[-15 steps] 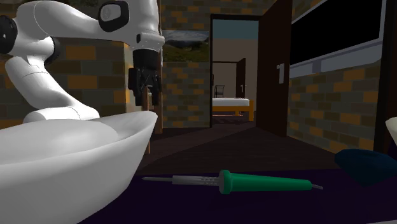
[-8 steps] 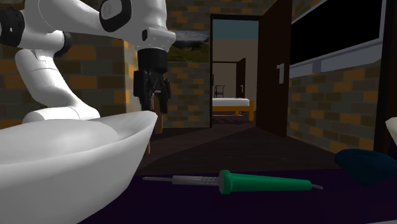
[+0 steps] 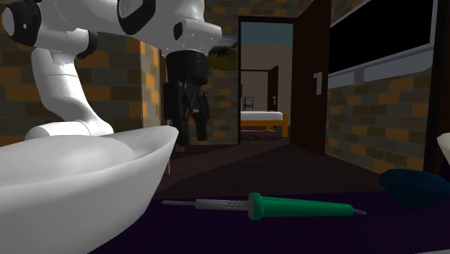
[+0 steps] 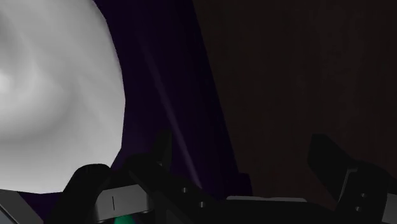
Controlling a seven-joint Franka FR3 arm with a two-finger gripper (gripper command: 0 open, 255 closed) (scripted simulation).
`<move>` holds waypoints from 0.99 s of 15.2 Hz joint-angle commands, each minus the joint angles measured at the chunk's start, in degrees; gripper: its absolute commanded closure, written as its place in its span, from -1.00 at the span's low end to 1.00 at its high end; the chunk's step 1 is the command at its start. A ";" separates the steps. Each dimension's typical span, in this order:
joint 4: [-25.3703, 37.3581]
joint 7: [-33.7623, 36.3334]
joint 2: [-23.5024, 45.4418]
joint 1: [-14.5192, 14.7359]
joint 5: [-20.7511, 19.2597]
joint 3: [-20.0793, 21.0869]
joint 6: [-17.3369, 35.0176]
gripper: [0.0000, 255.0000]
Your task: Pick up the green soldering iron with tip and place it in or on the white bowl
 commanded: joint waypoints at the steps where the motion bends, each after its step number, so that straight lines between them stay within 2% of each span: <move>1: 3.43 -2.44 4.12 -0.14 1.01 -1.62 1.36 -1.00; 7: 14.40 -9.84 16.35 -1.36 6.17 -5.38 3.87 -1.00; 11: 23.42 -14.80 25.08 -3.38 10.86 -6.76 3.95 -1.00; 15: 23.35 -15.60 26.96 -3.90 11.87 -6.65 5.85 -1.00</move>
